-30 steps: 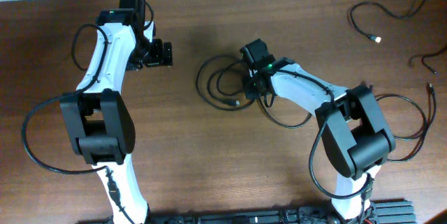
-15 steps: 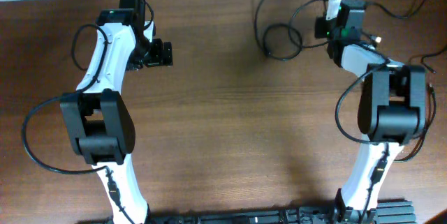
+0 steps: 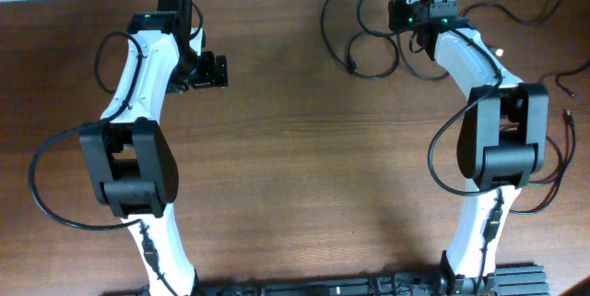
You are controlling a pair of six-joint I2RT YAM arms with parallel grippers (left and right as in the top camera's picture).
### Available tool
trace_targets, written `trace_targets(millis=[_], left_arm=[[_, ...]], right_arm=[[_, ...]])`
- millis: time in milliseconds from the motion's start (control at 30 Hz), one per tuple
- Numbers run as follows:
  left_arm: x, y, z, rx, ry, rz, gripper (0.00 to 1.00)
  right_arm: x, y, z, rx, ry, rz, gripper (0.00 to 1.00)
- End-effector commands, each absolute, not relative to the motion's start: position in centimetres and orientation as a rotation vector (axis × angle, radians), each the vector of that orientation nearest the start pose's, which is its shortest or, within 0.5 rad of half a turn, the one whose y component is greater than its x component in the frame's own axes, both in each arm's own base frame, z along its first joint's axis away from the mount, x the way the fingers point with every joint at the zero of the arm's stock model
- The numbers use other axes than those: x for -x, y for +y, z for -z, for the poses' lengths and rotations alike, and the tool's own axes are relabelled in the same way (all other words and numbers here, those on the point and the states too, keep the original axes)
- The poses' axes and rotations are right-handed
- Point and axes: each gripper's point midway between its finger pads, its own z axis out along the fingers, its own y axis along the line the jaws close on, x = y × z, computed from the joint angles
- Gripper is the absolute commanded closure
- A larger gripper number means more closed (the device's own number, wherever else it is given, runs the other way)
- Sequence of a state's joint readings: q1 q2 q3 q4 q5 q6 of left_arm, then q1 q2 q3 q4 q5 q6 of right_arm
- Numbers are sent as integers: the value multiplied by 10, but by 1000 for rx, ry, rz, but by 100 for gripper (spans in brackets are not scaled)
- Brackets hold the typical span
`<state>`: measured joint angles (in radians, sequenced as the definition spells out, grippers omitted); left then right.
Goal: Untangle cables
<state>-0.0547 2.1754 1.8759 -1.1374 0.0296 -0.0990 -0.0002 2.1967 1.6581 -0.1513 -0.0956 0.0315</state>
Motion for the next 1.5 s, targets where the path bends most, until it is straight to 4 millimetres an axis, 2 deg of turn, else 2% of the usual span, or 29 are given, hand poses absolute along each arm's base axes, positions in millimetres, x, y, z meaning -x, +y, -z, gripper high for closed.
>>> trace_targets(millis=[0, 33, 133, 167, 200, 267, 300, 333, 467, 633, 700, 767, 867, 933, 1000, 1033, 1133, 1200, 1233, 1333, 1400, 1467], left_arm=[[-458, -30, -76, 74, 2994, 73, 1], [-458, -30, -76, 74, 2994, 73, 1], [-458, -30, -76, 74, 2994, 74, 1], [-458, -30, -76, 75, 2994, 73, 1], [-458, -30, -76, 75, 2994, 74, 1], [-458, -30, -76, 75, 2994, 73, 1], [-458, -30, -76, 74, 2994, 73, 1], [-458, -30, -76, 74, 2994, 73, 1], [-458, -30, -76, 75, 2994, 74, 1], [-458, -30, -76, 74, 2994, 74, 1], [-458, -30, -76, 74, 2994, 73, 1], [-458, -30, -76, 75, 2994, 74, 1], [-458, -30, -76, 75, 2994, 73, 1], [-458, -30, -76, 75, 2994, 73, 1], [-458, -30, -76, 74, 2994, 73, 1], [-458, -30, -76, 75, 2994, 73, 1], [-458, -30, -76, 74, 2994, 74, 1], [-458, -30, -76, 75, 2994, 73, 1], [-458, -30, -76, 75, 2994, 73, 1], [-458, -30, -76, 75, 2994, 74, 1], [-458, -30, -76, 75, 2994, 73, 1], [-458, -30, -76, 74, 2994, 73, 1]], right_arm=[[-607, 15, -130, 10, 2208, -118, 1], [-606, 15, -149, 12, 2177, -118, 1], [-590, 18, -230, 28, 2056, -126, 1], [-587, 18, -246, 30, 2029, -125, 1], [-576, 18, -285, 34, 1958, -123, 1], [-557, 18, -334, 38, 1873, -120, 1], [-547, 18, -345, 39, 1872, -120, 1], [-542, 18, -347, 38, 1879, -120, 1], [-497, 18, -365, 35, 1944, -122, 1], [-409, 18, -443, 40, 1833, -117, 1], [-381, 18, -467, 43, 1770, -115, 2], [-331, 17, -511, 49, 1630, -109, 2], [-277, 17, -549, 55, 1495, -102, 1], [-265, 16, -532, 47, 1562, -100, 1], [-262, 16, -487, 38, 1748, -108, 1], [-258, 16, -450, 30, 1905, -112, 1], [-250, 8, -394, 22, 2154, -53, 1], [-253, 6, -385, 30, 2194, -34, 1], [-250, 6, -376, 97, 2222, -1, 1], [-233, 1, -348, 92, 2242, 32, 2], [-222, 2, -321, 90, 2175, 33, 2], [-220, 2, -298, 86, 2071, 37, 1]])
